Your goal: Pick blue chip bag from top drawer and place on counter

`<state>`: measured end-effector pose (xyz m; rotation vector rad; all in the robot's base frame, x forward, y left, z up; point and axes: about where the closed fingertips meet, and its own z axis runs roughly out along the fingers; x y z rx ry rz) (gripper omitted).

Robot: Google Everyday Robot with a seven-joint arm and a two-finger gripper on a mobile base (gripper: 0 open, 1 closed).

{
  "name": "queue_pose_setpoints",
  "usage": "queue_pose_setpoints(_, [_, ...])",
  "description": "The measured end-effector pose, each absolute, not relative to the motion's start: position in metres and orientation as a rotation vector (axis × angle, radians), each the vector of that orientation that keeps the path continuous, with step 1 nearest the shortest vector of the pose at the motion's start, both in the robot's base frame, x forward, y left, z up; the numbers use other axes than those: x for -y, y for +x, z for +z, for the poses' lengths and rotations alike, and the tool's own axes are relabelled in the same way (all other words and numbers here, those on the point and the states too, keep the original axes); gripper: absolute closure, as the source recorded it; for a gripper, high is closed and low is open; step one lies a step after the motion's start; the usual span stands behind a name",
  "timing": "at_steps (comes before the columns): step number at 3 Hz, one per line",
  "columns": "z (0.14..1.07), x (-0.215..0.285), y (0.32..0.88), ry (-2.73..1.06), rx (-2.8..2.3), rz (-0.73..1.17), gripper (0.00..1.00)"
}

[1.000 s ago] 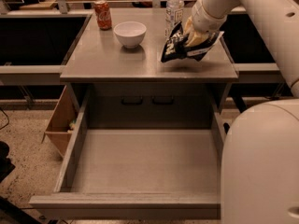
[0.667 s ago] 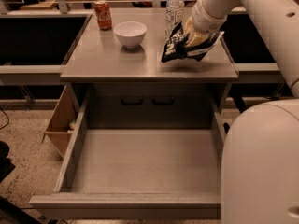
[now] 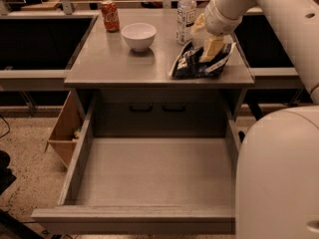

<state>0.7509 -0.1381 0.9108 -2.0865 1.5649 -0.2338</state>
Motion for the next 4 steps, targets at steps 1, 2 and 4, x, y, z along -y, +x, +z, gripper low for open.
queue_pose_setpoints(1, [0.911, 0.138, 0.751, -2.086, -1.565, -0.234, 0.0])
queue_pose_setpoints(2, [0.911, 0.138, 0.751, -2.086, -1.565, -0.234, 0.0])
queue_pose_setpoints(4, [0.981, 0.152, 0.719, -1.999, -1.585, -0.354, 0.0])
